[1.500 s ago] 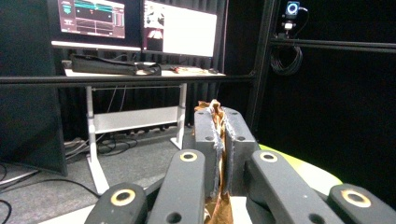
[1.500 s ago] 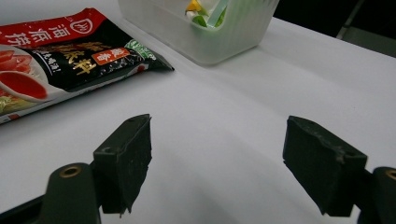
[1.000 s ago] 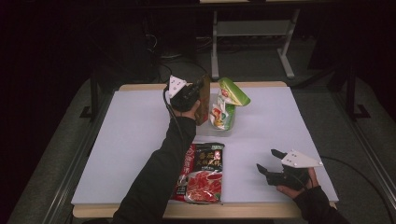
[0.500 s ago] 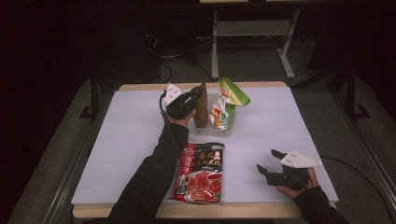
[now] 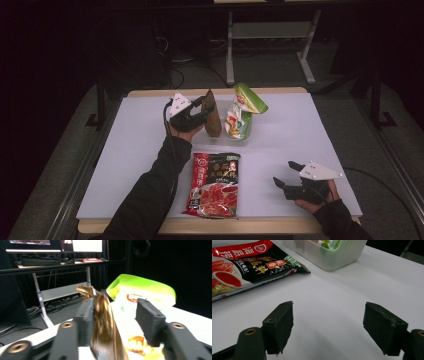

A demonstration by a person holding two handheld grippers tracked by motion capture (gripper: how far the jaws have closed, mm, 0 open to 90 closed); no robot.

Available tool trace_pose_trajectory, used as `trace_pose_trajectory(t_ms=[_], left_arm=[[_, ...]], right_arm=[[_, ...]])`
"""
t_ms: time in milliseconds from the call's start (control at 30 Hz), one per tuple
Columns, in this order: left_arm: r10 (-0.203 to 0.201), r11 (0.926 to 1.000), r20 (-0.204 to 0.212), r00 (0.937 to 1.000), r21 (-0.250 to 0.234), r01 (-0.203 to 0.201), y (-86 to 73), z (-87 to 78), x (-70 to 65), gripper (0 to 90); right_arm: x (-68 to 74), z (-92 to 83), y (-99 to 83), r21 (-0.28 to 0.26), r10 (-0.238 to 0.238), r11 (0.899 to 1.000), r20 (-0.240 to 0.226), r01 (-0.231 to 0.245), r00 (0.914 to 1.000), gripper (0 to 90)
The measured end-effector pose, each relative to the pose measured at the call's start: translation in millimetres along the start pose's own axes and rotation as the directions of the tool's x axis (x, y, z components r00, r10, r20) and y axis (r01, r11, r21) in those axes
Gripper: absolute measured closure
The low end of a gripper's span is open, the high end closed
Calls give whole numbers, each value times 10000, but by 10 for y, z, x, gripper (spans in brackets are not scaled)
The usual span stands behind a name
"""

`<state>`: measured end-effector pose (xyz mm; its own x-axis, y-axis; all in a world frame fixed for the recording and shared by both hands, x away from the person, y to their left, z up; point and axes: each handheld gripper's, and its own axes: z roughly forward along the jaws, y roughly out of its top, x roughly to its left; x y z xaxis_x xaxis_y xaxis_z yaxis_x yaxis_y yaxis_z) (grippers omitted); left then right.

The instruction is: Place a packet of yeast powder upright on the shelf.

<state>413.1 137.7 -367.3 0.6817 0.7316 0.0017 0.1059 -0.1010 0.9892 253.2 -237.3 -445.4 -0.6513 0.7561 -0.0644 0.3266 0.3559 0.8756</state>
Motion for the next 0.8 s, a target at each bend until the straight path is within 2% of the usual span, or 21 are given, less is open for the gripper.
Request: trace_pose_trajectory(t_ms=[200,267,467,533,567,600,800], left_arm=[[357,9988,468,9983,326,-372,3,-211,0,345],[575,9975,649,9962,378,-600,3,-296,-8,344],[890,9932,1203,9887,645,-972,-61,-557,-24,311],[772,9934,1609,9839,715,-897,-116,-637,-17,303],[837,9917,1836,9794,810,-999,-143,-673,-8,302],[913,9893,1883,9779,947,-1106,-173,-705,-2,296],[439,9840,1955,9797,1608,-762,-339,-877,58,240]], right_arm=[[12,23,6,85,-4,10000,53,4,10000,230],[19,37,3,147,-12,9999,13,12,10000,230],[35,60,-1,287,-23,9996,-43,24,10000,229],[42,61,0,281,-29,9996,-96,32,9999,229],[44,59,1,244,37,9997,-204,-32,9998,229],[45,57,2,205,82,9998,-311,-76,9995,231],[70,66,17,238,83,9997,-395,-73,9992,237]])
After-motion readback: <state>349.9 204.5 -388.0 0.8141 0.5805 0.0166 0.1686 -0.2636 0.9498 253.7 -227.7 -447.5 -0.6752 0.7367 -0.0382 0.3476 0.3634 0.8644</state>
